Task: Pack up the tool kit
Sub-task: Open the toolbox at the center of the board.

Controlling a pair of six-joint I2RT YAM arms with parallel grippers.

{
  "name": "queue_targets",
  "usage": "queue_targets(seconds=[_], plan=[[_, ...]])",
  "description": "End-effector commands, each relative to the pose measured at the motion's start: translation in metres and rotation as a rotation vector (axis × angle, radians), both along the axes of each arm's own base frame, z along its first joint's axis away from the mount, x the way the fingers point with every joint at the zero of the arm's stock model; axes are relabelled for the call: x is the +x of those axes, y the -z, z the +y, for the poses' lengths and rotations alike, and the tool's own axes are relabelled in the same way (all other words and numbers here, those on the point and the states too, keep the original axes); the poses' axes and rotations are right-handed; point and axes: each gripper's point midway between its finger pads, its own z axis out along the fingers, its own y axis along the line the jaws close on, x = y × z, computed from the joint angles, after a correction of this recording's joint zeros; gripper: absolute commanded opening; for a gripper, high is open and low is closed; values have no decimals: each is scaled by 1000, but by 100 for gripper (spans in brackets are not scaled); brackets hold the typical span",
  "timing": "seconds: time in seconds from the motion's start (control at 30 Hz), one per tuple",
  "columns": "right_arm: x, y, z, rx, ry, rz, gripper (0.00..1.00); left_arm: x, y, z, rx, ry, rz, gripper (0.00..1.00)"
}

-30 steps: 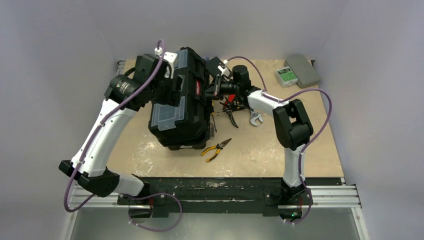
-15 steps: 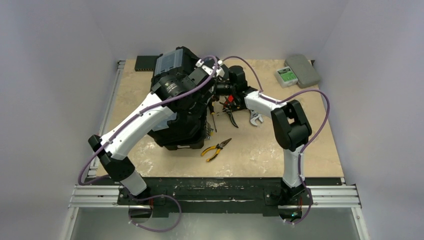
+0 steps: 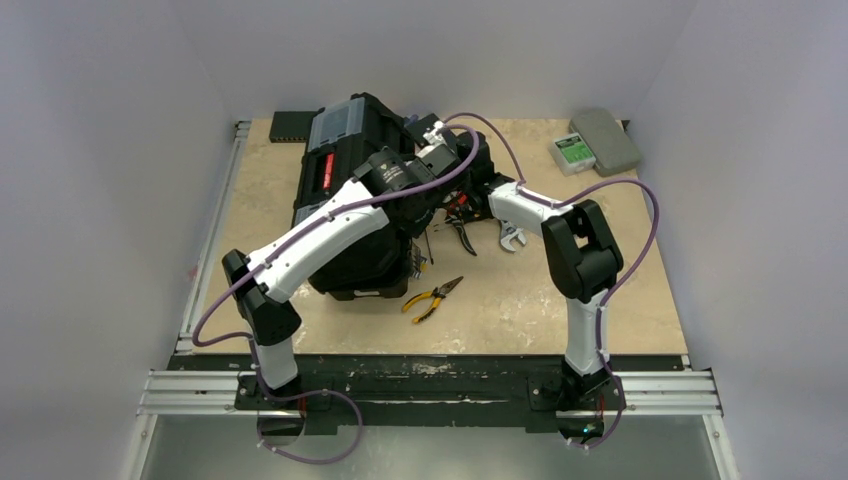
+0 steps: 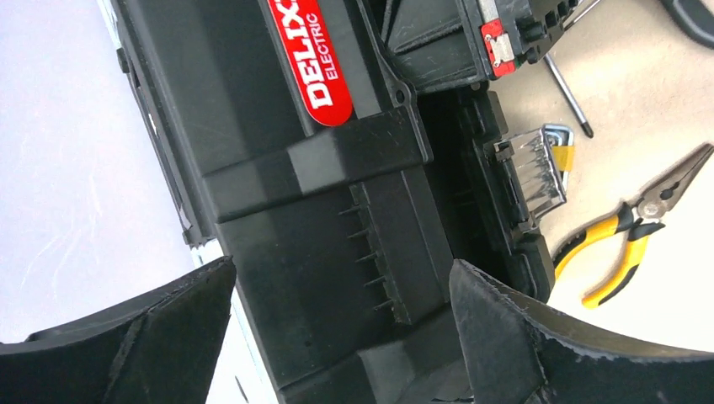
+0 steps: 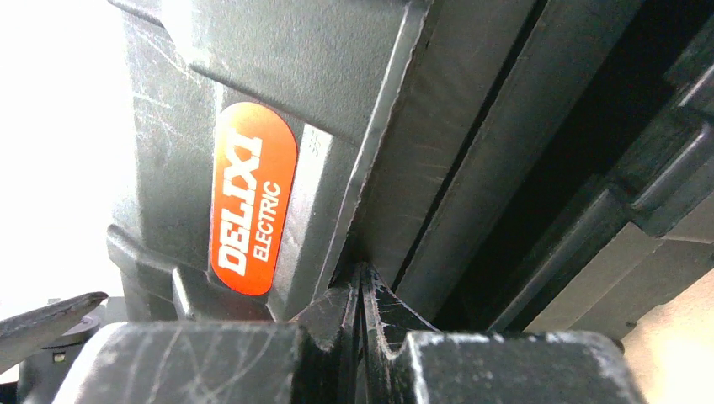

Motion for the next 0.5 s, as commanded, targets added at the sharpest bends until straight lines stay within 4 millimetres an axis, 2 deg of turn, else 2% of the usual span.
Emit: queue_targets(seconds=[0.0,0.1,0.23,0.47], plan=[[-27,-74,13,130,-110,-177,1,-1,-1,6,83,8,-32,97],[-28,-70,12,128,-117,-171,0,-3,2,7,100,12,-27,100],[-30,-70,13,147,-131,-164,0,-19,10,5,106,42,9,100],[-27,-68,14,140,-134,-163,0,-43,1,18,221,52,-82,100]])
